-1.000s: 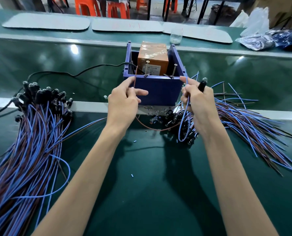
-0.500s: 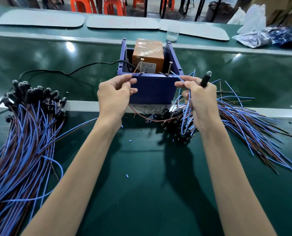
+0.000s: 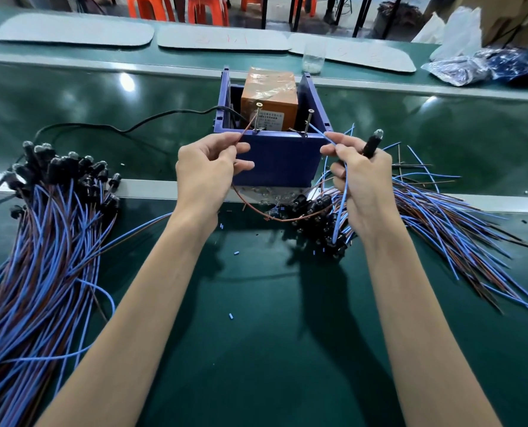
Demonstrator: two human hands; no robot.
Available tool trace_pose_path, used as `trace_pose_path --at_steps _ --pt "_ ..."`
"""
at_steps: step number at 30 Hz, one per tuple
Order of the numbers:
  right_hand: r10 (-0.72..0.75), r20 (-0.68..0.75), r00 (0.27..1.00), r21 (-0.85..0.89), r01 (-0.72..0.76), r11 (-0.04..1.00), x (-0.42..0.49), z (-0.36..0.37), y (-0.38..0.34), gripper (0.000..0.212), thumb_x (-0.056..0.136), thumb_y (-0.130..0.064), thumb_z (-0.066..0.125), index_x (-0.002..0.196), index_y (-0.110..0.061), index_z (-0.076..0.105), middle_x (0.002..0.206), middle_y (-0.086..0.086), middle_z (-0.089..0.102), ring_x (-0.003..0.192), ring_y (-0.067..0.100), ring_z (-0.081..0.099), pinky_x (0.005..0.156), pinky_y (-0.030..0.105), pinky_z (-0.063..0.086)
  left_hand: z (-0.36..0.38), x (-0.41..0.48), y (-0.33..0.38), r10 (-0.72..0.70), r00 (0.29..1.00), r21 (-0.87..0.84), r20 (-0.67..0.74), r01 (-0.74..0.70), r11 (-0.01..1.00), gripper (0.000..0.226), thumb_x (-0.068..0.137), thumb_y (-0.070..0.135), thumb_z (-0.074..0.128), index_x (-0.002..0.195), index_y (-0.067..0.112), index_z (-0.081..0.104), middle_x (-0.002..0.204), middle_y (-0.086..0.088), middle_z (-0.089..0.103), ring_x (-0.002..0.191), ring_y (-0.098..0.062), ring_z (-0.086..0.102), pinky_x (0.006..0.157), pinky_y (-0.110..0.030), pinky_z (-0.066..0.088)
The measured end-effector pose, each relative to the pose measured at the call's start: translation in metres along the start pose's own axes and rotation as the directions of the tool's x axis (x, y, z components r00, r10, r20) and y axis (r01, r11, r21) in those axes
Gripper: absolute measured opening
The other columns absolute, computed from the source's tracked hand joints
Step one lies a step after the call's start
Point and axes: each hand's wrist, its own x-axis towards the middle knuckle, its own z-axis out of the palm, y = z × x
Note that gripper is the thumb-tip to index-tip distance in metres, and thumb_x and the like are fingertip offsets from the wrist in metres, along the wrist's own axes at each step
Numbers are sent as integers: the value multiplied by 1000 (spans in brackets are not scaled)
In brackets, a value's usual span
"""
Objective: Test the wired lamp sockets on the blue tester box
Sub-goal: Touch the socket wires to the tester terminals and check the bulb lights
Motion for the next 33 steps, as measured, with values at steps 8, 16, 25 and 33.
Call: trace_pose_path --at_steps 8,16,25,33 --pt "-5 -4 1000 18 5 1000 1 -1 1 27 95 2 42 97 -6 67 73 0 63 45 3 30 40 13 25 -11 2 8 8 998 71 66 -13 997 23 96 -5 45 98 8 64 83 0 68 51 -2 63 58 -10 49" --pt "-18 1 1000 22 18 1000 -1 0 3 23 96 -1 47 92 -8 68 70 -1 64 44 3 28 41 13 25 -15 3 12 -18 994 114 112 6 993 26 95 -6 46 91 11 64 81 -2 68 50 -3 63 57 -11 49" --pt "-27 8 1000 41 26 999 -2 0 3 17 96 -4 52 90 -7 67 63 -5 66 46 5 27 42 12 25 -18 2 11 0 991 188 133 -25 982 26 95 -6 46 98 12 65 83 1 69 54 -3 65 59 -10 50" --pt "-24 2 1000 16 24 1000 -2 -1 3 16 96 -4 52 91 -6 67 65 -3 65 45 4 29 42 13 27 -19 2 12 0 990 217 140 -30 976 26 95 -6 46 99 11 65 84 0 70 55 -3 66 59 -10 50"
